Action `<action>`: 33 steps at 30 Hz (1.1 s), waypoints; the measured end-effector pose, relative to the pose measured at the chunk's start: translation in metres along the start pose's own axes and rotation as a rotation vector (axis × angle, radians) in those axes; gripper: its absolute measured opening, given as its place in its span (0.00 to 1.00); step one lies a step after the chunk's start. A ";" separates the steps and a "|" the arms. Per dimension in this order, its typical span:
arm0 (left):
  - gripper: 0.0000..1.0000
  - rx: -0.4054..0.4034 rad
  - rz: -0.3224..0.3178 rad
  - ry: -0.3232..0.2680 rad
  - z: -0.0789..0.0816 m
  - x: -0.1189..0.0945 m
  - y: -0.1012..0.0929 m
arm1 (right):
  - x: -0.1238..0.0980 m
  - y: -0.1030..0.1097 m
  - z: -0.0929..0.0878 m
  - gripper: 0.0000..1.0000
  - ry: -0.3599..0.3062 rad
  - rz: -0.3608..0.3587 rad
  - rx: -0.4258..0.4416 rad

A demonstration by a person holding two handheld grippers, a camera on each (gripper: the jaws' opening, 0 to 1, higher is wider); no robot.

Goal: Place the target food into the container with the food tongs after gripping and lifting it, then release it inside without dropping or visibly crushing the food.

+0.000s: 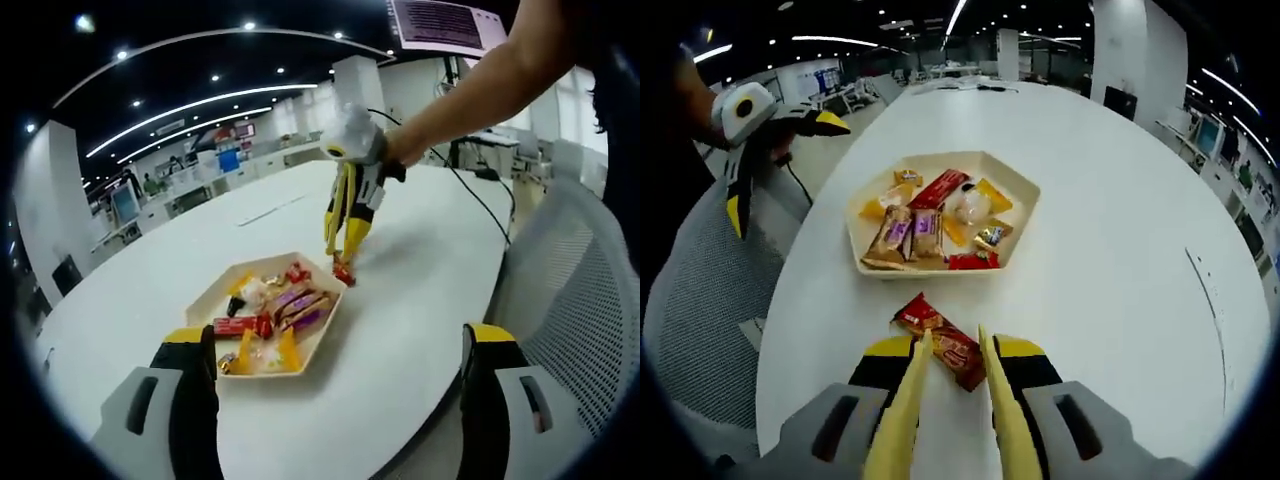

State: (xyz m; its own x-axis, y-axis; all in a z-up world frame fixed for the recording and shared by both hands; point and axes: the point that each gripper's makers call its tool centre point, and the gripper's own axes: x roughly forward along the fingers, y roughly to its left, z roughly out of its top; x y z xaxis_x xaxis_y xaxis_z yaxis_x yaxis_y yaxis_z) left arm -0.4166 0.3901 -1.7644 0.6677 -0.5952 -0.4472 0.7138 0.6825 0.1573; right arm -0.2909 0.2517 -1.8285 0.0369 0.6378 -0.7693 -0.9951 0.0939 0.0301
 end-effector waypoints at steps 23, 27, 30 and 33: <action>0.98 -0.002 0.010 -0.014 0.003 -0.001 0.002 | -0.010 0.006 -0.015 0.26 0.216 -0.008 -0.244; 0.98 0.001 0.010 -0.015 0.003 -0.001 0.002 | -0.007 0.012 -0.015 0.27 0.246 0.023 -0.275; 0.98 -0.002 0.012 -0.016 0.003 -0.002 0.002 | -0.003 0.012 -0.016 0.28 0.261 0.027 -0.292; 0.98 -0.001 0.010 -0.016 0.003 -0.001 0.002 | -0.001 0.008 -0.013 0.28 0.259 0.028 -0.288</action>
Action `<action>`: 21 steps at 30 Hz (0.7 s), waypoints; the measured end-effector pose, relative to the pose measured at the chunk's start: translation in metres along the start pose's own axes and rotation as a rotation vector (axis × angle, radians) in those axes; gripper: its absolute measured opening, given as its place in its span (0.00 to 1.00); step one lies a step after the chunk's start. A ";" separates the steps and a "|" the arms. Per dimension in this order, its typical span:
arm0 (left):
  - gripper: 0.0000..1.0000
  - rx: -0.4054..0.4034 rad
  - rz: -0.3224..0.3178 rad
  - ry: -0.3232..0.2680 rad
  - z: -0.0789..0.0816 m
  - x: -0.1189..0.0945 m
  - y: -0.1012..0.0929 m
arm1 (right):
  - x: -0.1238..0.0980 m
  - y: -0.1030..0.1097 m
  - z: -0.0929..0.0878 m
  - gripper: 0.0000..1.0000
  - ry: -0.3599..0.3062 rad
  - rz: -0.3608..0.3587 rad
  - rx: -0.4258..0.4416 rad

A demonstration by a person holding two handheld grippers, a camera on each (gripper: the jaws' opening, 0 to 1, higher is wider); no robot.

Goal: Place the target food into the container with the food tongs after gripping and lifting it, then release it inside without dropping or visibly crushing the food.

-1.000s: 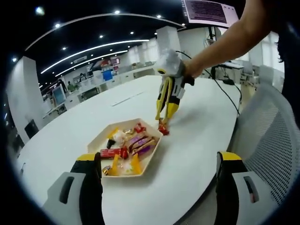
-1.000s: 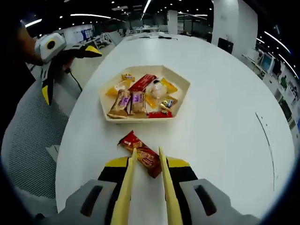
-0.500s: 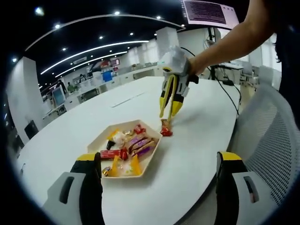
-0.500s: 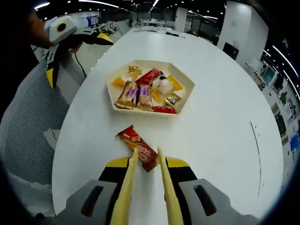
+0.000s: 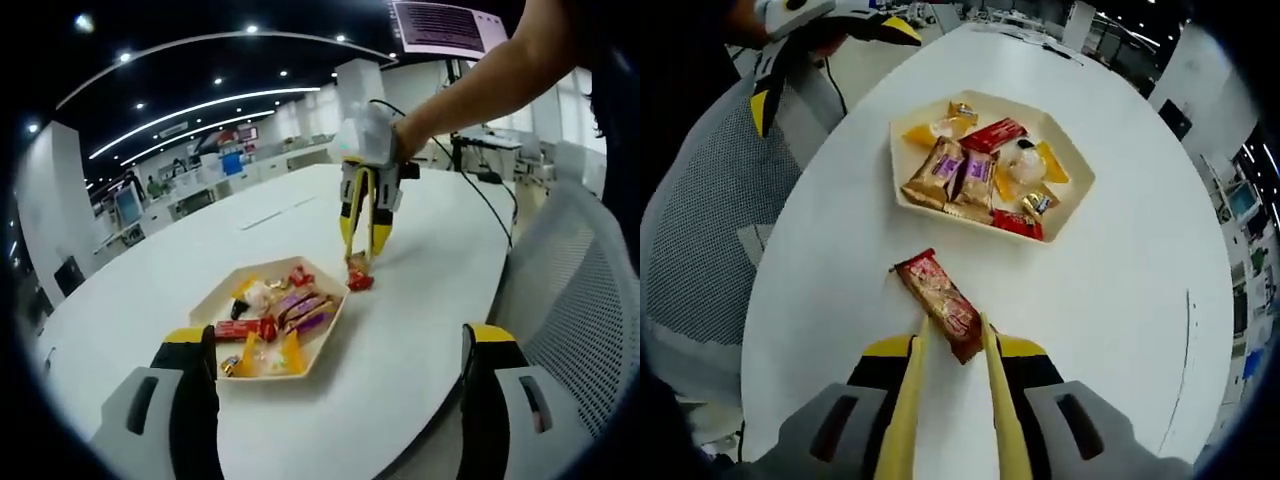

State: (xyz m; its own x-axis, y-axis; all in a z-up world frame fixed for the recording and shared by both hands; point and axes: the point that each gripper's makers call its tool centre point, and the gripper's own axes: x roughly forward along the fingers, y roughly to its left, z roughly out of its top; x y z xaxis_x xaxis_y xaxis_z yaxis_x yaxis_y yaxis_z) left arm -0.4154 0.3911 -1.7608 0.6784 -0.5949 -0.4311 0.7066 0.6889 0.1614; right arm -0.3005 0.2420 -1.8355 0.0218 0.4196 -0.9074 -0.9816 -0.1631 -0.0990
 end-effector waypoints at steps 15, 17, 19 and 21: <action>0.98 0.004 -0.010 0.003 0.000 0.000 -0.002 | 0.001 -0.002 0.004 0.26 0.017 0.008 0.037; 0.98 0.002 -0.009 0.004 -0.001 0.000 -0.001 | -0.004 0.007 -0.002 0.26 0.030 0.029 0.080; 0.98 0.004 -0.007 0.004 -0.001 0.000 -0.001 | -0.008 0.022 -0.003 0.26 0.028 0.087 0.113; 0.98 0.003 -0.011 0.002 0.000 0.000 -0.001 | -0.011 0.028 -0.004 0.26 0.024 0.088 0.099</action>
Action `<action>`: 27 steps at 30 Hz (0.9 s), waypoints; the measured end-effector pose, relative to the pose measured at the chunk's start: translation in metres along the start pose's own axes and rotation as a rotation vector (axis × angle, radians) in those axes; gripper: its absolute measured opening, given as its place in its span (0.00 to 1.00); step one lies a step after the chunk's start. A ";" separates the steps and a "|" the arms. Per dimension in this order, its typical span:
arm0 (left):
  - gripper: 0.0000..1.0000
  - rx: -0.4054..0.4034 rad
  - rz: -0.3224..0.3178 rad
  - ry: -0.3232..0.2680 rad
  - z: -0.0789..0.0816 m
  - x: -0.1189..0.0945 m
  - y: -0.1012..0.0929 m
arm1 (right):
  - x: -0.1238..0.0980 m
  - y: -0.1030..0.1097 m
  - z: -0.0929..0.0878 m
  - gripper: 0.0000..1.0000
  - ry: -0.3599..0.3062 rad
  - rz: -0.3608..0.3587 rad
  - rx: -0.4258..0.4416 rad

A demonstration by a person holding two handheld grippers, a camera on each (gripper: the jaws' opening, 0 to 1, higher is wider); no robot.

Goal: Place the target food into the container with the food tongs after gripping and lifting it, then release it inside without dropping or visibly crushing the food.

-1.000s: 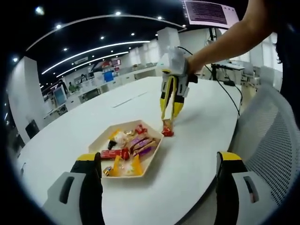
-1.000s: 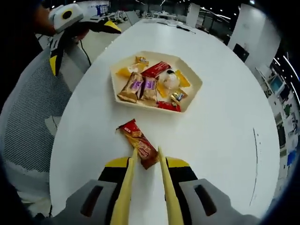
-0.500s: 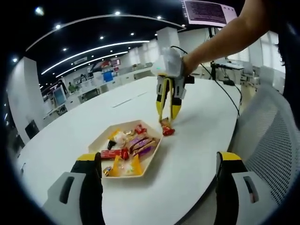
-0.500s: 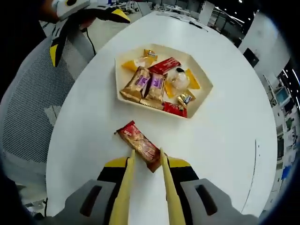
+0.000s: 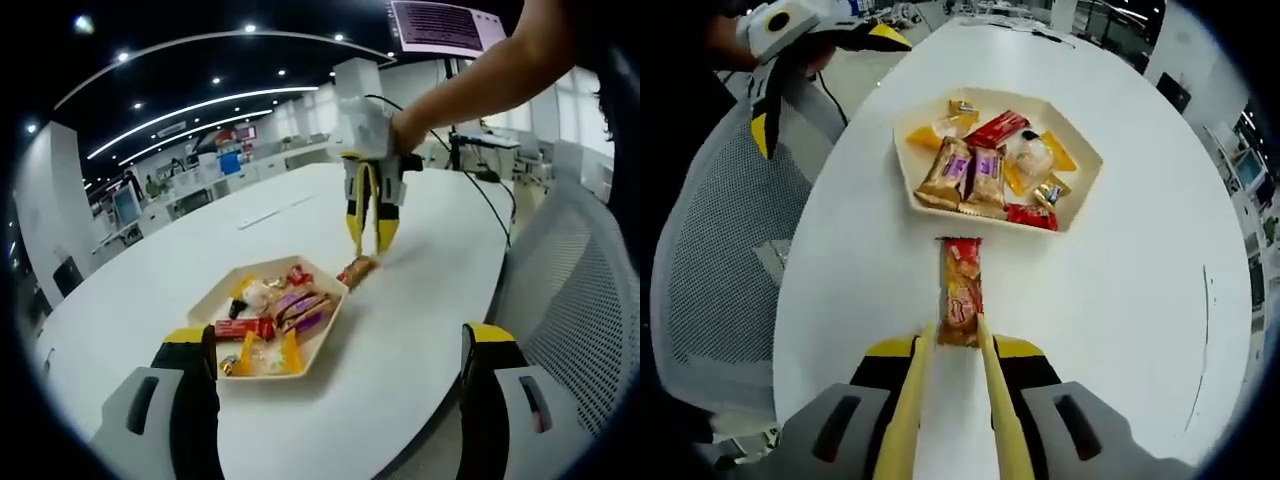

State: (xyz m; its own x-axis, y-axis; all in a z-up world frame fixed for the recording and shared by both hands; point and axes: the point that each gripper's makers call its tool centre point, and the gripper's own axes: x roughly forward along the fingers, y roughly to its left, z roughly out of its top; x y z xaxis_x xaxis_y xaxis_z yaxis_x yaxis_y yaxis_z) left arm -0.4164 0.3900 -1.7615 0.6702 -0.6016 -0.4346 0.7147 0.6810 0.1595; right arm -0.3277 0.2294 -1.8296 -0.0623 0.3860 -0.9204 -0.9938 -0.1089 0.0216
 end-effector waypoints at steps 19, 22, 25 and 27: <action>0.98 0.004 0.008 -0.005 0.000 0.000 0.002 | 0.018 -0.008 0.017 0.29 -0.090 -0.099 0.111; 0.98 0.004 0.007 -0.003 0.000 -0.001 0.001 | 0.019 -0.008 0.019 0.28 -0.100 -0.107 0.118; 0.98 0.003 0.008 -0.003 0.000 -0.001 0.002 | 0.019 -0.009 0.025 0.26 -0.160 -0.130 0.137; 0.98 0.002 0.009 -0.004 0.000 -0.001 0.002 | 0.018 -0.008 0.027 0.24 -0.190 -0.141 0.175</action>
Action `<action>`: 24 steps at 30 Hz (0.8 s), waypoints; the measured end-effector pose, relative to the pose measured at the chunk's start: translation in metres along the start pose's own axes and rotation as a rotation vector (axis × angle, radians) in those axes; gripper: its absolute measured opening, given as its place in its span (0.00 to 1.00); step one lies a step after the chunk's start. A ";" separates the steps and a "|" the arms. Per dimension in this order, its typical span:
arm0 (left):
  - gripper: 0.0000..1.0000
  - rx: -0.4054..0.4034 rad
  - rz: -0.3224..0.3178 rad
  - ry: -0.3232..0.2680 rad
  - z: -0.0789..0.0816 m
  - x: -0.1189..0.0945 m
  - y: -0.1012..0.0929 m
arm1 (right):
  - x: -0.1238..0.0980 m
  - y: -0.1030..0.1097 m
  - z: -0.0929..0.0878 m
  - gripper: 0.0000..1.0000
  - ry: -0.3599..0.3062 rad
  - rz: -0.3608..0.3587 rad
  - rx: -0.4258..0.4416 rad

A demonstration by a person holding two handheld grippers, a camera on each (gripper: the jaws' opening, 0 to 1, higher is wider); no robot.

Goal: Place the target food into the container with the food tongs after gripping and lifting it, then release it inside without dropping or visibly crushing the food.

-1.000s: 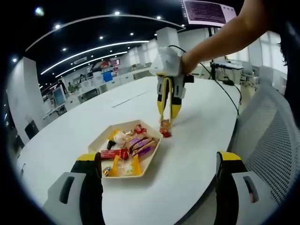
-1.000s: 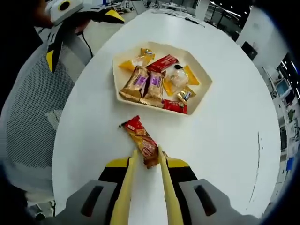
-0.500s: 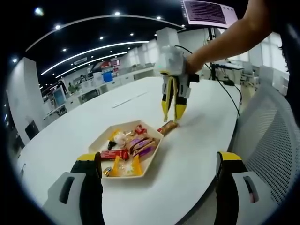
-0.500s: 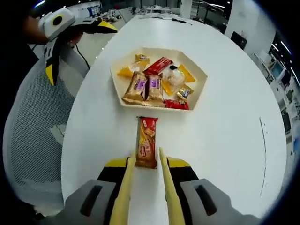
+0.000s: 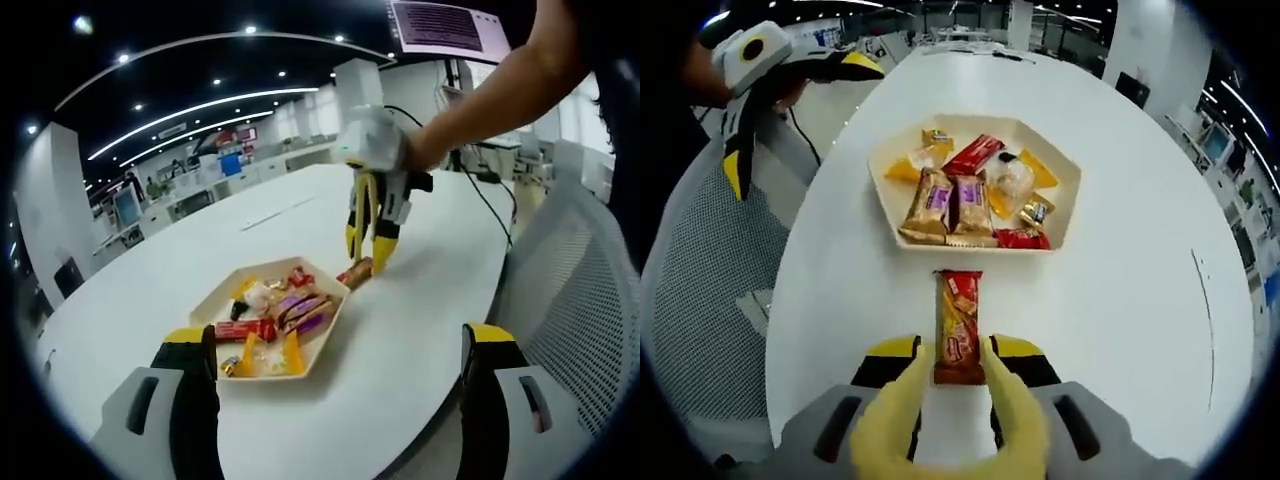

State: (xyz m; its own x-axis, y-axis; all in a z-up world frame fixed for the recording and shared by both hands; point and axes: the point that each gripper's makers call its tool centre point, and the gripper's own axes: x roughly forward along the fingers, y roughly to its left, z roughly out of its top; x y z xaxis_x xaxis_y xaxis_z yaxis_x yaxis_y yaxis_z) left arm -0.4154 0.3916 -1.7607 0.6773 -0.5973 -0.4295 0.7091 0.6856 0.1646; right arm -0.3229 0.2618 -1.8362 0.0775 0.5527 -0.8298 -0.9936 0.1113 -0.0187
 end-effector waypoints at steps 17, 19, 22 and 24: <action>0.98 0.004 0.005 -0.002 0.001 0.000 0.001 | -0.010 -0.016 -0.003 0.21 -0.042 -0.073 0.185; 0.99 0.009 0.011 -0.012 0.003 -0.001 0.002 | -0.016 -0.018 0.002 0.21 -0.056 -0.085 0.200; 0.99 0.003 0.015 -0.019 0.004 -0.001 0.003 | -0.024 -0.024 0.003 0.21 -0.050 -0.108 0.200; 0.99 -0.003 0.009 -0.020 0.004 -0.001 0.002 | -0.031 -0.028 0.006 0.21 -0.056 -0.112 0.211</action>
State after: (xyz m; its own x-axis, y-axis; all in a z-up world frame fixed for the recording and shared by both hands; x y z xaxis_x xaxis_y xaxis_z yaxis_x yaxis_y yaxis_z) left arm -0.4135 0.3921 -1.7564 0.6877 -0.5991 -0.4100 0.7021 0.6926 0.1656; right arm -0.2974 0.2460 -1.8065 0.1966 0.5716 -0.7967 -0.9397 0.3417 0.0132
